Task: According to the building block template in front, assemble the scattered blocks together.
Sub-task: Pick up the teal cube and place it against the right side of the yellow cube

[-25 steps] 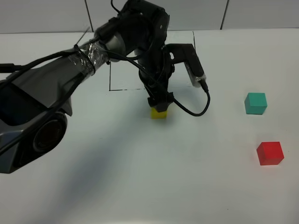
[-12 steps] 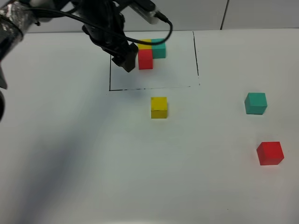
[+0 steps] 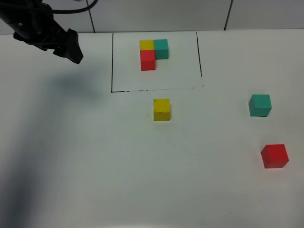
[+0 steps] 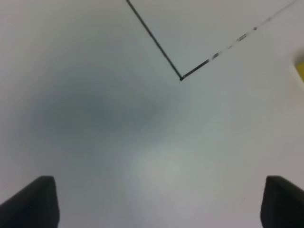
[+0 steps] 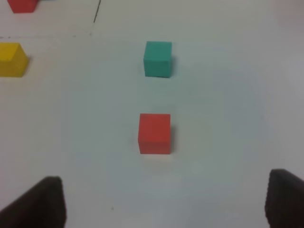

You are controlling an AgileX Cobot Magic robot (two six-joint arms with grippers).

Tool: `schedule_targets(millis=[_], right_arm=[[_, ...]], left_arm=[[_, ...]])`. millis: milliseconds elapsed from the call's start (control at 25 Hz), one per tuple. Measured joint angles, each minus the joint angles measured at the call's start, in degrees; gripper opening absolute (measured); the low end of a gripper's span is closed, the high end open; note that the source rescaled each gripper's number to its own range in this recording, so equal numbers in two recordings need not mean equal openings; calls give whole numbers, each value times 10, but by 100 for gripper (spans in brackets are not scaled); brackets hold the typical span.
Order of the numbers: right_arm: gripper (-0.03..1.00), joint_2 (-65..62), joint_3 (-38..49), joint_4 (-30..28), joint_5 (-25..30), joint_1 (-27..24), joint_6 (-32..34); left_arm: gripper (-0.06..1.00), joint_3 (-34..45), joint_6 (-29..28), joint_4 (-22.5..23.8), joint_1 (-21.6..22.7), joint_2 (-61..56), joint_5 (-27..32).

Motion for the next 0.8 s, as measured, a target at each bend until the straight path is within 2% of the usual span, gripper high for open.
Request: schedule_targets(millis=[280,440,560,680,800], right_arm=[[73,0,0,0,0,0,0],[73,0,0,0,0,0,0],[73,0,0,0,0,0,0],[73,0,0,0,0,0,0],[73,0,0,0,0,0,0]], left_arm=[[89,150,-28,4,46,-150,-72],[87,239,-70,25,48,-276,-111],[86,302,-114,57,48,-373,-135],[85,348,-147,81,48,-453,-140],[84,386,-166,83,48,-527,-143]])
